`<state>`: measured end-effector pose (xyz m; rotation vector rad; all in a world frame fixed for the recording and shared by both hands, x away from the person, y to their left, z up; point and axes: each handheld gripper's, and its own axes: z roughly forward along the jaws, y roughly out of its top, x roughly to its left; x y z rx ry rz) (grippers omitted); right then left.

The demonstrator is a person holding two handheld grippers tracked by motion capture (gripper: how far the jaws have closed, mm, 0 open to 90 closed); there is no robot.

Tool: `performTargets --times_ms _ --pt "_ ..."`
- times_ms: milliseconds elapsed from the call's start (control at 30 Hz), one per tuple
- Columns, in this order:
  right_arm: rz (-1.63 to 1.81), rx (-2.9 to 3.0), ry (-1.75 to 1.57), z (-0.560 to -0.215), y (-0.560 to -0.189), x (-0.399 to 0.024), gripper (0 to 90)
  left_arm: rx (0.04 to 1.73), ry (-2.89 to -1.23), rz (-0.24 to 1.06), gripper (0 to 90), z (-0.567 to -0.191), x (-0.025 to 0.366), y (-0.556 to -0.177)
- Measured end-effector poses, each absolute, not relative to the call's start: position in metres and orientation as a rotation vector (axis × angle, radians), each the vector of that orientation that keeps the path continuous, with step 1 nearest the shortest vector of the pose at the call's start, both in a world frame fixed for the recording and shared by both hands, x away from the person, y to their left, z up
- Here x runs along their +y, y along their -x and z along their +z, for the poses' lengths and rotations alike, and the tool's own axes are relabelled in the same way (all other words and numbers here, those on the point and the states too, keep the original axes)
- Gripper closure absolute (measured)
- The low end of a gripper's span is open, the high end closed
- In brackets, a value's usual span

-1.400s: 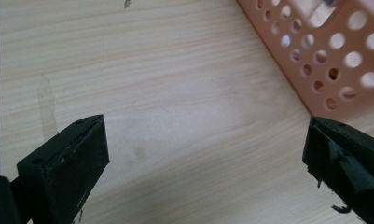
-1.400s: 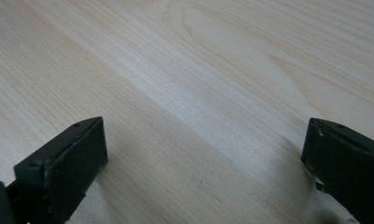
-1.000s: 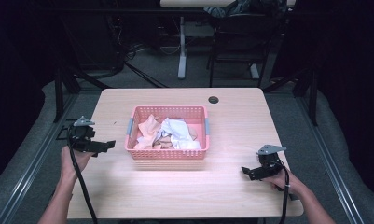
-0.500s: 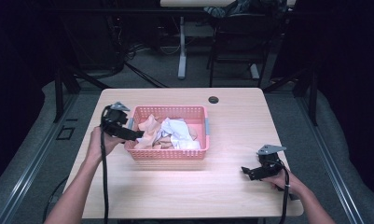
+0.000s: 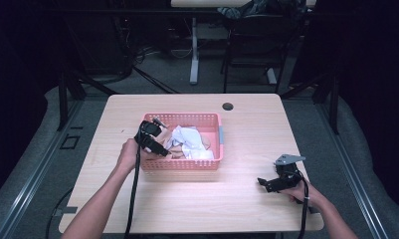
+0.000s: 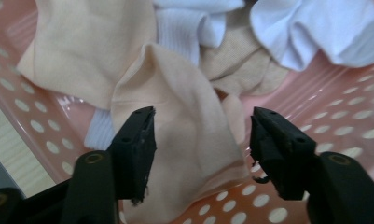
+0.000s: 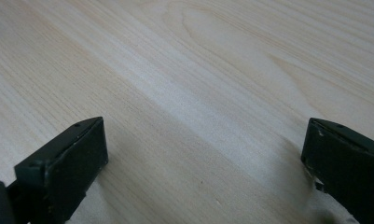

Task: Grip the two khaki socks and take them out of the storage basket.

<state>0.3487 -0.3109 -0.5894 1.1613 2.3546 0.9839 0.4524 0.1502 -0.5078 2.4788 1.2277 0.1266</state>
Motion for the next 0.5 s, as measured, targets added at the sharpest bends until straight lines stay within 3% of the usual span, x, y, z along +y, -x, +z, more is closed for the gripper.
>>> performTargets --times_ms 300,500 --pt "0.986 2.355 -1.163 -0.589 -0.349 -0.311 0.0 1.240 -2.460 0.114 84.6 -0.508 0.155 -0.453" --pt "0.980 2.351 -1.165 -0.589 -0.348 -0.311 0.0 1.192 -2.432 0.149 87.2 -0.497 0.163 -0.448"
